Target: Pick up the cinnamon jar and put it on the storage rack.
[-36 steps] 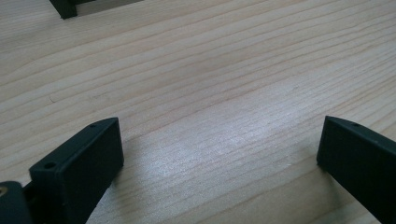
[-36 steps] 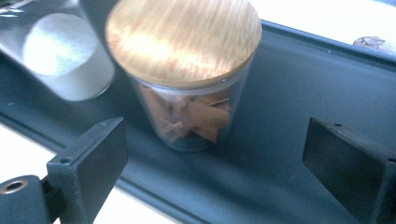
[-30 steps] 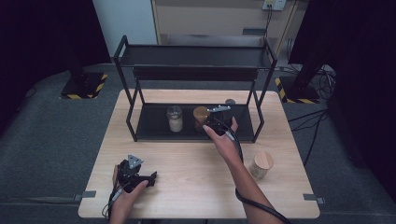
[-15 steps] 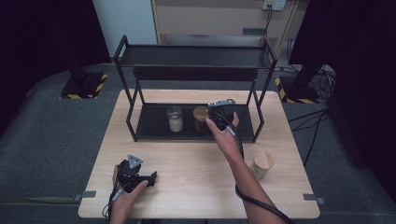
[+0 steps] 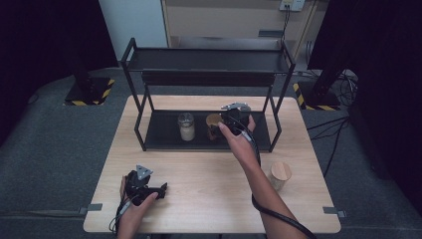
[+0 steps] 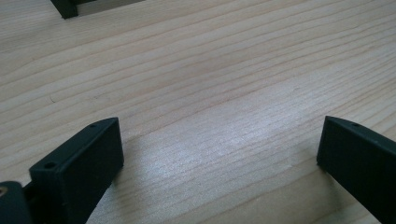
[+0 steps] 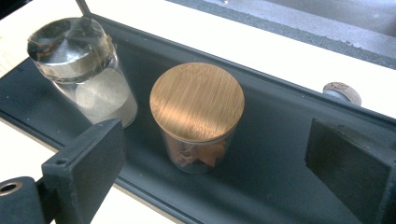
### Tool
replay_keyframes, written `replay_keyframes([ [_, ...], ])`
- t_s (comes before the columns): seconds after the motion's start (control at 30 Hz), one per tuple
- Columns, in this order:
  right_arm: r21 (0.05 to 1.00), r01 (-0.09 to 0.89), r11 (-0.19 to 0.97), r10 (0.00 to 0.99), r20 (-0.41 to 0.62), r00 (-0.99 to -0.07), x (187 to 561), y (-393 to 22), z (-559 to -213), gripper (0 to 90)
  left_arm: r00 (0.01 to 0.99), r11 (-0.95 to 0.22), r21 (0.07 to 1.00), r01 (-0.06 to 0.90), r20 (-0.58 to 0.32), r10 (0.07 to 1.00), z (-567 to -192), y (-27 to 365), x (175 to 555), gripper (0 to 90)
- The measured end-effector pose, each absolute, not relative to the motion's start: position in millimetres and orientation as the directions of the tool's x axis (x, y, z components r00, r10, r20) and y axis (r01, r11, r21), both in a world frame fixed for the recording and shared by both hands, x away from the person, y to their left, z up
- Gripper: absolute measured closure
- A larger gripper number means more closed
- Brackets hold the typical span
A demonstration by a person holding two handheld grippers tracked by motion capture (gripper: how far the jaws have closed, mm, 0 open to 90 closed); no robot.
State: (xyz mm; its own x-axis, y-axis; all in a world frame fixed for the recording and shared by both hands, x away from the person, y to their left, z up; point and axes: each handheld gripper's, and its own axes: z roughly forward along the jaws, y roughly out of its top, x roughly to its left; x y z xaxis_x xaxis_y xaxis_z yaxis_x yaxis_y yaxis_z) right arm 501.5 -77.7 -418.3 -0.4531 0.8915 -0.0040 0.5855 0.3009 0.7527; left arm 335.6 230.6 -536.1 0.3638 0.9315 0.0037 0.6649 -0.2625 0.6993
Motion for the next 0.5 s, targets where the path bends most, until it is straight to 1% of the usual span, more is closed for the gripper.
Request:
replay_keyframes([
  [0.3,0.761,0.582,0.287,0.891,0.012,-0.454,492,-84,-408,5.0,0.363,-0.262,0.699,0.665,0.004,0.932,-536,230,336,0.0],
  [0.5,0.773,0.564,0.291,0.889,-0.001,-0.457,483,-91,-402,4.3,0.361,-0.261,0.699,0.666,0.004,0.932,-536,230,336,0.0],
])
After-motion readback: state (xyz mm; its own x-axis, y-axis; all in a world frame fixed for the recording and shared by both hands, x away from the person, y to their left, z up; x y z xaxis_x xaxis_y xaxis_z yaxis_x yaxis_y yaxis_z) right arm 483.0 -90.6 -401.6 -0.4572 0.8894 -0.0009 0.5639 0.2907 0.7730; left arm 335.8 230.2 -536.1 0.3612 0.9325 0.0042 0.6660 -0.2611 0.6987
